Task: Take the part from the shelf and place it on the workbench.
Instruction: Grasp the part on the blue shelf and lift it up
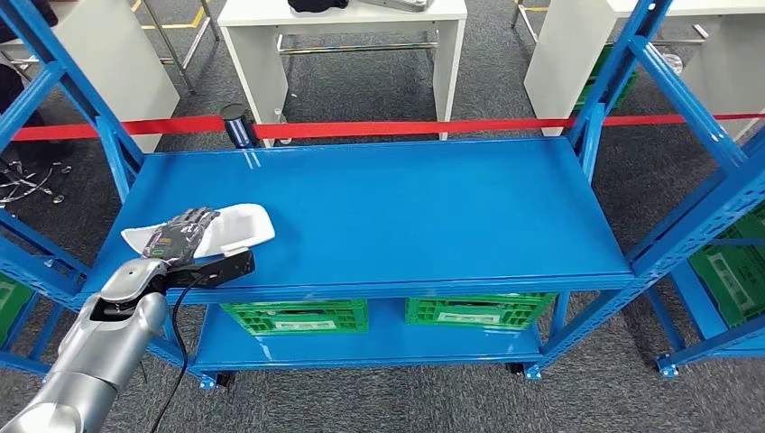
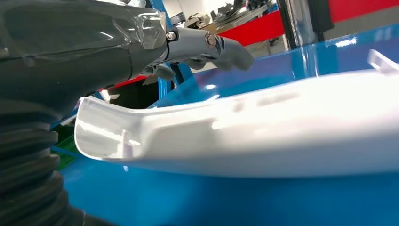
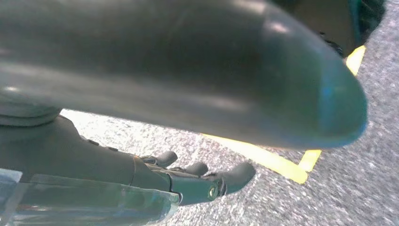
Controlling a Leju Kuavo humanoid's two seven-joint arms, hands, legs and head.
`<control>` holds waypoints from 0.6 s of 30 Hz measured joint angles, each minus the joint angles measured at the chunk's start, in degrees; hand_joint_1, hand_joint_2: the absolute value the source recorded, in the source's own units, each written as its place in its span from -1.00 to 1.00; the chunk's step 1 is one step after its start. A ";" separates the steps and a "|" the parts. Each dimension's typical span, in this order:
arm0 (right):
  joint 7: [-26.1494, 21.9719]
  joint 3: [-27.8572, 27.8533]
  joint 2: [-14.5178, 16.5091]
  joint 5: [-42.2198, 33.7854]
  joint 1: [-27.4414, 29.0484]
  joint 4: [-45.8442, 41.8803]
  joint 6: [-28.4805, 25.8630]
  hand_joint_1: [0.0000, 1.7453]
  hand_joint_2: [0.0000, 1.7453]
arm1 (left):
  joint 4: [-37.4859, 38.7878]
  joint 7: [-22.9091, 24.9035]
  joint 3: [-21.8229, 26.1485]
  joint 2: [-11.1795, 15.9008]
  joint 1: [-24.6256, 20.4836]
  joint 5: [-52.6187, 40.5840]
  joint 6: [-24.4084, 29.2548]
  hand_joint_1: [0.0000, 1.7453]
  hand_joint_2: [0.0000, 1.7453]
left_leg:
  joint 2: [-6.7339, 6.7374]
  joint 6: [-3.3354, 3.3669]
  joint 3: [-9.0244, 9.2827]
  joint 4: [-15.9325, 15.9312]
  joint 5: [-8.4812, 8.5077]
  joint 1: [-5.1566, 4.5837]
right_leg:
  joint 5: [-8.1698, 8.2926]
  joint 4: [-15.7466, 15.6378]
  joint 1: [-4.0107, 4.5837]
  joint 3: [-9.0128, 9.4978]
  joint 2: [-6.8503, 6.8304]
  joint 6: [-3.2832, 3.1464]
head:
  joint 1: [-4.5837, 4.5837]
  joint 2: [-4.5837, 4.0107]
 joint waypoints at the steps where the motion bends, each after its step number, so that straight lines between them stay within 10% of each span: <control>1: 0.01 0.01 -0.06 0.00 -0.03 0.28 -0.15 -1.00 -1.00 | 0.37 -0.20 0.01 -0.03 -0.15 0.03 0.02 0.99 1.00 | 0.01 -0.21 -0.25 0.52 -0.45 0.11 | 0.04 -0.02 -0.07 0.02 0.04 -0.33 | -0.05 0.00; 7: 0.02 0.04 -0.38 -0.01 -0.34 1.67 -0.61 -1.00 -1.00 | 2.42 -1.07 0.03 -0.20 -0.48 0.28 0.32 1.00 1.00 | 0.02 -1.09 -8.53 17.49 -7.56 0.41 | 0.12 -0.06 0.12 -0.04 0.22 -1.19 | -0.18 0.00; 12: 0.02 0.08 -0.43 -0.01 -0.76 2.66 -1.39 -1.00 -1.00 | 2.96 -1.40 0.39 -0.21 -0.75 0.44 1.31 1.00 1.00 | 0.18 1.38 -1.38 2.25 -0.28 -0.40 | 0.19 -0.19 0.97 0.13 0.46 -1.11 | -0.09 0.00; 18: 0.02 0.15 -0.93 0.03 -1.16 3.58 -1.74 -1.00 -1.00 | 2.94 -1.71 0.78 -0.11 -1.41 0.53 2.08 1.00 1.00 | 0.54 2.07 0.68 -1.50 0.96 -0.36 | -1.25 2.48 1.00 -1.21 0.14 -0.54 | 0.00 0.00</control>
